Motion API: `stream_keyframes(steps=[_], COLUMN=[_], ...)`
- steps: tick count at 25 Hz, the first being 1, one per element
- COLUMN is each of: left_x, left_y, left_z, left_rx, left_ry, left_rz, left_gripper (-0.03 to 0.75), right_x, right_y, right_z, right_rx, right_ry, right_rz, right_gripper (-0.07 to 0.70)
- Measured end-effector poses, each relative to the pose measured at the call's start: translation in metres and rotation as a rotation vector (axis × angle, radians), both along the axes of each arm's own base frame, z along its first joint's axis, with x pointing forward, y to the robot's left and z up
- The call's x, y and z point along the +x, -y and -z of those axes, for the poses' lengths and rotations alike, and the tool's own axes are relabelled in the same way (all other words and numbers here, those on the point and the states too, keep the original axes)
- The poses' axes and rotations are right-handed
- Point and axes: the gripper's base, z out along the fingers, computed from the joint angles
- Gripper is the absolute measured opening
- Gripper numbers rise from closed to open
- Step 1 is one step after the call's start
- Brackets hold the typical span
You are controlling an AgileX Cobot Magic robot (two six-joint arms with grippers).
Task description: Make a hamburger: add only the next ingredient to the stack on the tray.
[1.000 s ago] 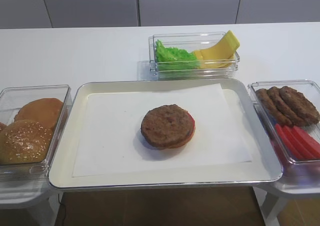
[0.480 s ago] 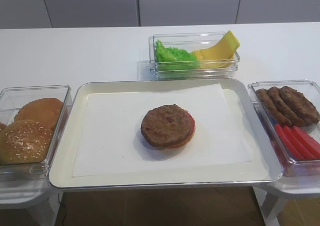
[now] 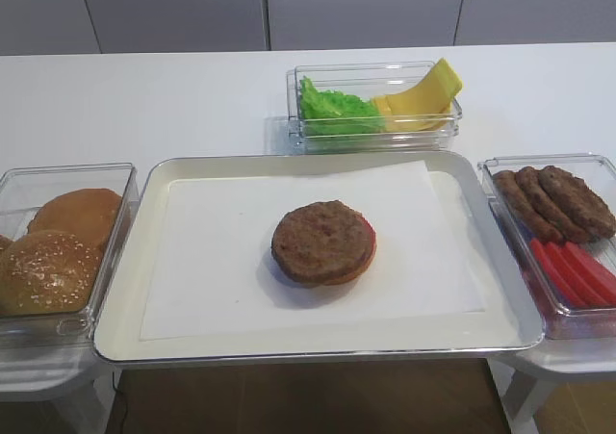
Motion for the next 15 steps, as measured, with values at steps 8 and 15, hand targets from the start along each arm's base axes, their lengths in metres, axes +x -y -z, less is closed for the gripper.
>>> stream_keyframes(steps=[8, 15], left_x=[0.000, 0.000], left_y=[0.000, 0.000], left_z=[0.000, 0.000], left_rx=[0.000, 0.000], left_ry=[0.000, 0.000], left_rz=[0.000, 0.000], left_gripper=[0.290, 0.290], right_x=[0.009, 0.013], right_y=[-0.001, -0.002], right_z=[0.002, 0.005], right_rx=[-0.048, -0.067], right_ry=[0.072, 0.086], right_rz=[-0.040, -0.059], right_gripper=[0.500, 0.500])
